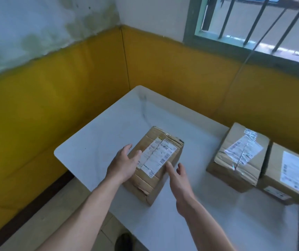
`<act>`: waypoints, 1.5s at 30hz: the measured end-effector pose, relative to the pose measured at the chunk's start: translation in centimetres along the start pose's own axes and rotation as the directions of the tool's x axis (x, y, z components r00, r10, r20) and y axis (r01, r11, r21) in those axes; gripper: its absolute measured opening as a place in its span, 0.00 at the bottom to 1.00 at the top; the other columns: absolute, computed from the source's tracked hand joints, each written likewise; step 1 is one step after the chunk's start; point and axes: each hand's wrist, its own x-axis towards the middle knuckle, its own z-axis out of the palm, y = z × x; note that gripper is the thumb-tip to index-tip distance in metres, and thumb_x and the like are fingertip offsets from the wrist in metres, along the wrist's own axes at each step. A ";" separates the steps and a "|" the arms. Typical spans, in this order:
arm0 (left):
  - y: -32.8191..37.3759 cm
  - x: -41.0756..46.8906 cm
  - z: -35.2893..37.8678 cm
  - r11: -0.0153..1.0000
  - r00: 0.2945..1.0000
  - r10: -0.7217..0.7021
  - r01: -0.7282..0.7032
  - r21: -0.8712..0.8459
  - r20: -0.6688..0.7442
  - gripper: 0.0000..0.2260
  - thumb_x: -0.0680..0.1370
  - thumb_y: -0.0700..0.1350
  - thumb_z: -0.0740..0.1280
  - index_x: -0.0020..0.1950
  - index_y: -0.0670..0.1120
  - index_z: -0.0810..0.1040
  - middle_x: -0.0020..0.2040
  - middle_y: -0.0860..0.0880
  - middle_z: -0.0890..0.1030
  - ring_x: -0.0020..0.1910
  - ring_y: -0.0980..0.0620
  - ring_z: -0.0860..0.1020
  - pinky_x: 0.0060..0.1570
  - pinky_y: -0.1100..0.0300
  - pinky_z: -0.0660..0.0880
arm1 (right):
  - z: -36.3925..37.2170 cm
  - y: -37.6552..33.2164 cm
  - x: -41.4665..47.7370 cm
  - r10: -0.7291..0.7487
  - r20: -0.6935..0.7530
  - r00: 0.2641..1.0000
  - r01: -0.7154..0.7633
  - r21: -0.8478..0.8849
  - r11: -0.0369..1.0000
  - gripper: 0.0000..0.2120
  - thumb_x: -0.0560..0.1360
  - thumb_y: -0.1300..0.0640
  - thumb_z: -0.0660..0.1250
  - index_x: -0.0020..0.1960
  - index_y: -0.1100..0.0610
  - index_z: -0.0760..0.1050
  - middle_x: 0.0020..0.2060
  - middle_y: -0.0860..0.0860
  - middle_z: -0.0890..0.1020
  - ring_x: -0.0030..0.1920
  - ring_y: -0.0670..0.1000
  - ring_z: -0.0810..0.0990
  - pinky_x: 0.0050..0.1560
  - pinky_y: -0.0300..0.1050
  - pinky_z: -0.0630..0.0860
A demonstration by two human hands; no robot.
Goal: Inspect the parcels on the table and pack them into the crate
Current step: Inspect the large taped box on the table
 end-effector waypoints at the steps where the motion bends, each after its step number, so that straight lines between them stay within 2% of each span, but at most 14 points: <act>1: 0.0 0.4 -0.3 1.000 1.000 -0.006 0.005 0.025 0.025 0.27 0.82 0.61 0.60 0.79 0.54 0.64 0.79 0.51 0.67 0.76 0.48 0.67 0.74 0.48 0.65 | 0.3 -0.1 0.0 -0.001 0.014 1.000 0.001 0.028 1.000 0.24 0.80 0.41 0.64 0.74 0.45 0.66 0.64 0.39 0.76 0.53 0.36 0.76 0.51 0.34 0.69; 6: 0.7 3.3 -1.6 0.997 0.979 0.013 -0.027 0.067 0.203 0.28 0.81 0.63 0.62 0.79 0.54 0.65 0.74 0.52 0.73 0.73 0.47 0.72 0.72 0.50 0.69 | 2.4 -0.4 0.6 0.016 -0.016 1.000 -0.013 0.163 0.986 0.18 0.80 0.41 0.65 0.69 0.41 0.71 0.60 0.36 0.80 0.50 0.29 0.77 0.46 0.33 0.69; 10: 1.4 4.7 -1.8 0.988 0.952 0.126 -0.094 -0.125 0.279 0.16 0.81 0.57 0.65 0.68 0.54 0.77 0.61 0.53 0.83 0.57 0.53 0.82 0.63 0.49 0.77 | 4.1 -1.3 1.0 0.025 -0.185 0.982 0.022 0.250 0.968 0.18 0.80 0.45 0.67 0.69 0.44 0.71 0.56 0.40 0.83 0.54 0.41 0.82 0.44 0.36 0.73; 13: 1.9 4.8 -1.5 0.944 0.941 0.207 -0.121 -0.306 0.266 0.10 0.81 0.54 0.67 0.61 0.55 0.79 0.56 0.54 0.85 0.50 0.58 0.84 0.53 0.54 0.81 | 4.1 -2.1 0.8 -0.041 -0.266 0.963 0.109 0.246 0.963 0.17 0.79 0.46 0.69 0.67 0.44 0.72 0.56 0.43 0.85 0.53 0.44 0.85 0.48 0.41 0.79; 17: 3.1 5.5 -1.4 0.920 0.903 0.304 -0.195 -0.341 0.303 0.26 0.79 0.58 0.69 0.76 0.55 0.69 0.67 0.51 0.74 0.65 0.51 0.76 0.60 0.50 0.80 | 4.7 -3.8 0.2 -0.142 -0.389 0.910 0.239 0.214 0.947 0.20 0.77 0.46 0.72 0.67 0.43 0.72 0.54 0.43 0.86 0.52 0.46 0.86 0.55 0.54 0.83; 20: 4.5 5.4 -1.2 0.912 0.881 0.360 -0.263 -0.315 0.307 0.31 0.78 0.61 0.69 0.79 0.60 0.64 0.65 0.51 0.67 0.65 0.51 0.74 0.44 0.66 0.80 | 4.4 -4.7 -0.4 -0.200 -0.472 0.858 0.300 0.146 0.943 0.26 0.76 0.46 0.73 0.71 0.42 0.68 0.54 0.42 0.85 0.51 0.44 0.86 0.53 0.51 0.84; 22: 5.2 4.9 -0.8 0.889 0.869 0.401 -0.293 -0.352 0.289 0.30 0.76 0.60 0.70 0.77 0.61 0.66 0.64 0.51 0.68 0.61 0.53 0.76 0.38 0.70 0.78 | 3.9 -5.1 -0.7 -0.243 -0.501 0.830 0.332 0.094 0.939 0.31 0.75 0.46 0.74 0.73 0.42 0.65 0.53 0.39 0.85 0.51 0.41 0.85 0.54 0.49 0.84; 24: 5.6 4.4 -0.4 0.859 0.856 0.433 -0.298 -0.417 0.280 0.25 0.76 0.59 0.71 0.72 0.63 0.68 0.64 0.54 0.71 0.58 0.54 0.78 0.40 0.67 0.81 | 3.4 -5.4 -1.0 -0.263 -0.512 0.818 0.359 0.096 0.929 0.33 0.75 0.49 0.75 0.75 0.42 0.64 0.50 0.37 0.86 0.51 0.40 0.85 0.52 0.45 0.84; 26: 6.0 3.9 0.1 0.822 0.830 0.460 -0.264 -0.505 0.314 0.19 0.78 0.56 0.70 0.67 0.63 0.69 0.63 0.55 0.77 0.56 0.54 0.82 0.42 0.63 0.83 | 2.7 -5.6 -1.2 -0.274 -0.518 0.811 0.379 0.108 0.919 0.34 0.75 0.49 0.75 0.76 0.44 0.64 0.53 0.41 0.86 0.53 0.43 0.85 0.55 0.49 0.84; 29: 6.9 3.1 0.9 0.793 0.807 0.487 -0.249 -0.555 0.333 0.13 0.79 0.57 0.68 0.61 0.63 0.69 0.60 0.55 0.81 0.50 0.63 0.83 0.39 0.67 0.80 | 1.4 -5.9 -1.6 -0.286 -0.539 0.792 0.393 0.092 0.915 0.36 0.74 0.43 0.74 0.77 0.43 0.64 0.57 0.43 0.85 0.57 0.45 0.84 0.60 0.56 0.81; 31: 7.5 2.7 1.4 0.785 0.813 0.497 -0.274 -0.556 0.302 0.14 0.79 0.57 0.67 0.63 0.62 0.68 0.62 0.55 0.80 0.51 0.65 0.82 0.40 0.68 0.80 | 0.9 -5.9 -1.8 -0.291 -0.552 0.781 0.397 0.080 0.914 0.35 0.73 0.39 0.74 0.76 0.43 0.65 0.57 0.44 0.85 0.56 0.46 0.85 0.60 0.56 0.81; 35: 8.4 2.4 2.1 0.793 0.807 0.505 -0.296 -0.532 0.304 0.21 0.82 0.56 0.65 0.74 0.64 0.67 0.68 0.52 0.75 0.61 0.53 0.80 0.53 0.55 0.83 | 0.0 -6.0 -2.0 -0.296 -0.557 0.776 0.418 0.102 0.903 0.29 0.73 0.42 0.73 0.72 0.43 0.70 0.54 0.43 0.86 0.53 0.46 0.86 0.58 0.57 0.82; 40: 9.2 1.4 2.2 0.787 0.817 0.477 -0.233 -0.571 0.324 0.14 0.78 0.63 0.65 0.62 0.66 0.68 0.60 0.56 0.81 0.50 0.64 0.82 0.37 0.69 0.79 | -0.8 -6.5 -1.8 -0.301 -0.587 0.751 0.430 0.089 0.899 0.31 0.67 0.31 0.71 0.66 0.41 0.72 0.50 0.41 0.86 0.51 0.43 0.85 0.56 0.55 0.82; 45: 10.1 1.1 2.0 0.766 0.815 0.506 -0.275 -0.581 0.281 0.18 0.72 0.66 0.64 0.58 0.63 0.66 0.59 0.55 0.80 0.47 0.68 0.81 0.35 0.72 0.77 | -1.1 -6.5 -1.9 -0.340 -0.553 0.760 0.467 0.101 0.878 0.27 0.71 0.37 0.71 0.68 0.41 0.72 0.51 0.41 0.86 0.52 0.44 0.85 0.51 0.48 0.83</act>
